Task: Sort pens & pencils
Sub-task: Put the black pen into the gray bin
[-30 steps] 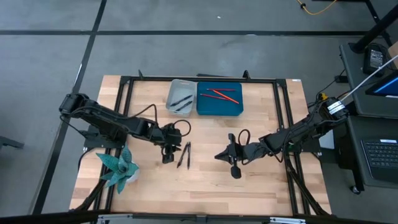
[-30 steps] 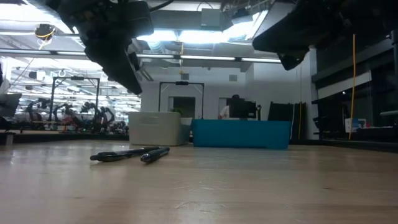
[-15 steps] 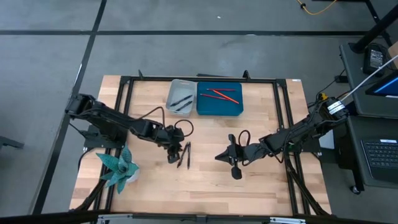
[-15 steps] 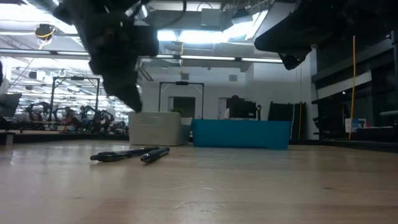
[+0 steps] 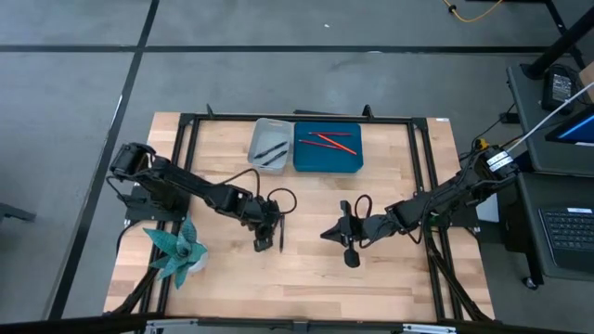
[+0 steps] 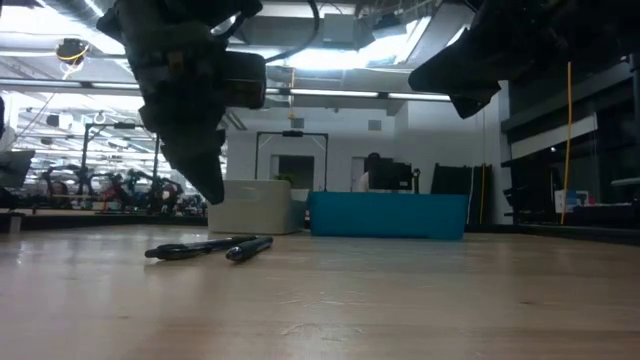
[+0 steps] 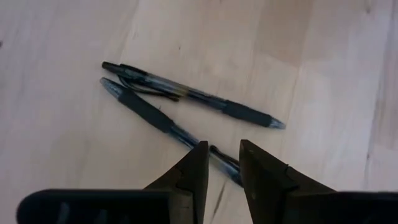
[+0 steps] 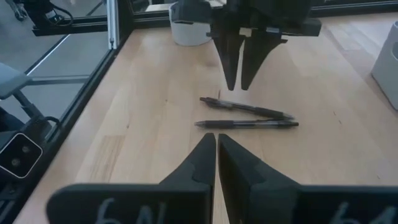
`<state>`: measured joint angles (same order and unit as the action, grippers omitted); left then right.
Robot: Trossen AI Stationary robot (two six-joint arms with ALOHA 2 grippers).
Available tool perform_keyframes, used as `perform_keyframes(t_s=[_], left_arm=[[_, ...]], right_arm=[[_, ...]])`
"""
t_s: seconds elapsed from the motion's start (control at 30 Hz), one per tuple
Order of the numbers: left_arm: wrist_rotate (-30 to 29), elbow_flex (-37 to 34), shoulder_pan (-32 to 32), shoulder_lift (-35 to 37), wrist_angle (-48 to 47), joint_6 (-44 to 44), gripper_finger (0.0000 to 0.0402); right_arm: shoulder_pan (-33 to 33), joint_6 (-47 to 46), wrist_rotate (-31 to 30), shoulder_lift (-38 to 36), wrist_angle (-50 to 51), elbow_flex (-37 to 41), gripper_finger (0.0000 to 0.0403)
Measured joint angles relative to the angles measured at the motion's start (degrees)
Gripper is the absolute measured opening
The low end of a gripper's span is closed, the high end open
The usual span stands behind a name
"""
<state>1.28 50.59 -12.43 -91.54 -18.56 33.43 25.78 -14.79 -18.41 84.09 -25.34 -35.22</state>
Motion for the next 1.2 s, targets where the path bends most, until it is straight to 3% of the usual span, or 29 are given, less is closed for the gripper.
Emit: perform_keyframes(t_s=[0.4, 0.77, 1.2], left_arm=[[-0.2, 0.1, 0.1, -5.7, 0.0, 2.5, 0.0084], [1.3, 0.3, 0.5, -8.4, 6.6, 2.8, 0.0084], [1.3, 6.0, 2.0, -8.6, 1.2, 1.9, 0.0084]], right_arm=[[0.0, 0.0, 0.0, 0.0, 0.0, 0.0, 0.0020], [0.0, 0.0, 0.0, 0.0, -0.1, 0.0, 0.0020], [0.0, -0.1, 0.0, 0.0, -0.1, 0.0, 0.0020]])
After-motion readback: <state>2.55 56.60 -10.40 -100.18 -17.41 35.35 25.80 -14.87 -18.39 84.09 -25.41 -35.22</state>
